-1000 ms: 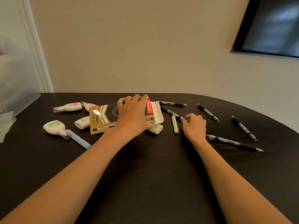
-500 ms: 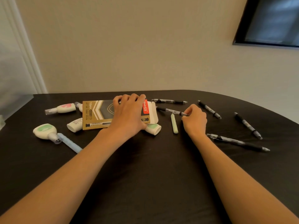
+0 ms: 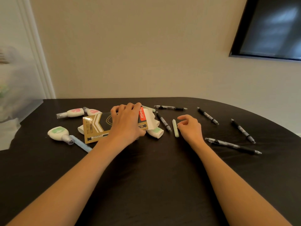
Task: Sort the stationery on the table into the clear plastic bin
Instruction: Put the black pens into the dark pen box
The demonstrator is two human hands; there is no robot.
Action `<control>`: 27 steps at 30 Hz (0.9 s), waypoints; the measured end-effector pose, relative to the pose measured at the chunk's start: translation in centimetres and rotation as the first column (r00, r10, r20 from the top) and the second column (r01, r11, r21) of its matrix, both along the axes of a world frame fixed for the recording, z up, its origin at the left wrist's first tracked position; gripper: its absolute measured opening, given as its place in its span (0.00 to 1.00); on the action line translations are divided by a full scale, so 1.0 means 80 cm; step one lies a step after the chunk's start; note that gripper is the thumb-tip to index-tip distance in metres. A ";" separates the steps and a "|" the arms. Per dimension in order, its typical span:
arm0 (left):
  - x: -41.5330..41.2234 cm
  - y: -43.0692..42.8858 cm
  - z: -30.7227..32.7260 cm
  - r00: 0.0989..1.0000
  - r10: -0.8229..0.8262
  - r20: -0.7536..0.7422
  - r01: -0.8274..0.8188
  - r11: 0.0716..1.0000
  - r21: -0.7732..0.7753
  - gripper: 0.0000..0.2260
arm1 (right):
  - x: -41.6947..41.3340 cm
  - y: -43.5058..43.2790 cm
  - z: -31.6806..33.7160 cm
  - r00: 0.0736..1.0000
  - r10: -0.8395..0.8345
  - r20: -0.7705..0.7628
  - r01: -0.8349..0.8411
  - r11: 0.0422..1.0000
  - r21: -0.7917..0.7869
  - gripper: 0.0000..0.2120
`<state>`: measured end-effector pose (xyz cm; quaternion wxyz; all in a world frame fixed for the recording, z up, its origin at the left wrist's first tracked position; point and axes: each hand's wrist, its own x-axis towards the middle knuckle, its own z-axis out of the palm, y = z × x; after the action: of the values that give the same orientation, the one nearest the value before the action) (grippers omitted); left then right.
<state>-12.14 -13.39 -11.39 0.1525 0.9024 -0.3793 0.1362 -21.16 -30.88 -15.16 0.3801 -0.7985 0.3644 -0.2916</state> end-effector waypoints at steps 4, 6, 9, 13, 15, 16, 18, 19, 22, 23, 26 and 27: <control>0.001 -0.002 0.000 1.000 0.001 0.008 -0.001 1.000 0.005 0.38 | 0.008 0.010 -0.002 0.995 -0.007 -0.098 -0.016 0.971 -0.237 0.14; 0.001 -0.003 0.000 1.000 0.000 0.010 0.000 1.000 0.011 0.38 | 0.013 0.017 -0.003 0.980 0.004 -0.198 -0.067 0.949 -0.310 0.15; 0.004 -0.005 0.001 1.000 0.007 0.019 -0.008 1.000 0.018 0.38 | 0.024 0.025 -0.003 0.950 0.010 -0.311 -0.124 0.928 -0.350 0.14; 0.007 -0.006 0.001 1.000 0.013 0.023 -0.014 1.000 0.020 0.37 | 0.032 0.023 -0.003 0.954 -0.002 -0.301 -0.103 0.937 -0.334 0.08; 0.007 -0.005 0.001 1.000 0.011 0.025 -0.012 1.000 0.023 0.37 | 0.030 0.019 -0.004 0.964 -0.042 -0.264 -0.060 0.928 -0.368 0.07; 0.007 -0.004 0.001 1.000 0.010 0.026 -0.011 1.000 0.025 0.37 | 0.027 0.019 -0.005 0.975 -0.055 -0.217 -0.030 0.927 -0.373 0.06; 0.007 -0.001 0.004 0.999 0.014 0.039 -0.015 0.999 0.030 0.37 | 0.021 0.020 -0.003 0.996 -0.062 -0.066 0.036 0.940 -0.340 0.04; 0.007 0.001 0.006 0.999 0.020 0.048 -0.021 0.999 0.034 0.37 | 0.018 0.022 -0.002 0.998 -0.060 0.012 0.061 0.951 -0.303 0.04; 0.007 0.009 0.014 0.997 0.040 0.065 -0.044 0.997 0.057 0.38 | 0.010 0.030 0.005 0.960 -0.070 0.270 0.119 0.978 -0.171 0.01; 0.007 0.013 0.017 0.997 0.043 0.065 -0.047 0.997 0.059 0.38 | 0.008 0.033 0.009 0.929 -0.085 0.360 0.132 0.985 -0.109 0.02; 0.007 0.027 0.025 0.999 0.029 0.026 -0.031 0.997 0.074 0.39 | 0.001 0.044 0.022 0.830 -0.131 0.542 0.058 0.987 0.149 0.06; 0.007 0.035 0.027 1.000 0.025 0.004 -0.025 0.997 0.078 0.40 | 0.000 0.049 0.026 0.798 -0.128 0.589 -0.019 0.971 0.237 0.06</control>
<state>-11.60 -10.59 -9.20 0.1147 0.9121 -0.3735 0.1245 -21.16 -26.96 -13.05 0.5573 -0.6045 0.2794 -0.4959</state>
